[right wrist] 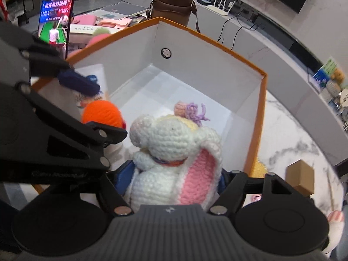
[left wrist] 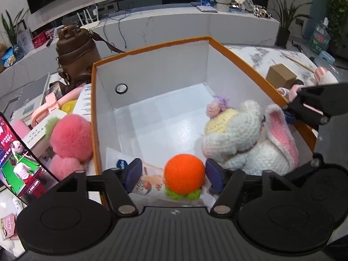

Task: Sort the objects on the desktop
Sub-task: 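Open both tools to drop the bunny and ball into the storage box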

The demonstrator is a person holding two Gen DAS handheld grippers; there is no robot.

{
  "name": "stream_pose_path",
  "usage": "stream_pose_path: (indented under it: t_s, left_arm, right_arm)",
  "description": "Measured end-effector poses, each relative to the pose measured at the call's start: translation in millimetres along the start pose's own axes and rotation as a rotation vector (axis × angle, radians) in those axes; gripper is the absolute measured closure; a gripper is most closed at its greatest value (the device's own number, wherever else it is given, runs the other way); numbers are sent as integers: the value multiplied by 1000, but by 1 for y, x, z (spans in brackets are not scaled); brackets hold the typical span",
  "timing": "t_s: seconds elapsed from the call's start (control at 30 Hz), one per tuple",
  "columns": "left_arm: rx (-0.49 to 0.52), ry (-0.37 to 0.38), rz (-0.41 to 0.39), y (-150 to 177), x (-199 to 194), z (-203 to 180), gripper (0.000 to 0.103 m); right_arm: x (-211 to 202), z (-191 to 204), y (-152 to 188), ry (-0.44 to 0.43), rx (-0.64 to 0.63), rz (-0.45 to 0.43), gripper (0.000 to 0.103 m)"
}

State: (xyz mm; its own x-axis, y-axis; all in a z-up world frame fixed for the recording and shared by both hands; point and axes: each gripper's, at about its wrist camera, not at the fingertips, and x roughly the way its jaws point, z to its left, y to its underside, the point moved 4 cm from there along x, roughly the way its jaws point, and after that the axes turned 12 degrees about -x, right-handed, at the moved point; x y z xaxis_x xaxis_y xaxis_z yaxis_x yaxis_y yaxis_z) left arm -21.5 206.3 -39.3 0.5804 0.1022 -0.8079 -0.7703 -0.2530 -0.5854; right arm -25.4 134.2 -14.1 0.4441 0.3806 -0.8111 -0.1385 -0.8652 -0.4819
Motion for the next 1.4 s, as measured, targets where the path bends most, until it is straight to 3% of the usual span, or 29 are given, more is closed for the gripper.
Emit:
stream_pose_path:
  t_s: [0.17,0.47,0.67,0.83,1.1,1.4]
  left_arm:
    - [-56,45,0,-3,-5,5,15]
    - [-83,35,-50,-7,-14,6,14]
    - [-145,84,-84,-16,-22,5,14]
    - [-131,102,-105,-19,-29,-9,14]
    - [-47,131,-96,-16,-31,-50,14]
    - [-9,169,-110,-17,-36,-96,14]
  right_arm:
    - [-11,-3,2,9,8,-37,19]
    - [-35,-16,4,28,40,-126,18]
    - [-53,-50,16,-7,217,-223,18]
    - [-75,-86,38,-4,379,-286,18]
    - [-94,-119,84,87,438,-231,18]
    - [-125,-140,121,139,489,-255,18]
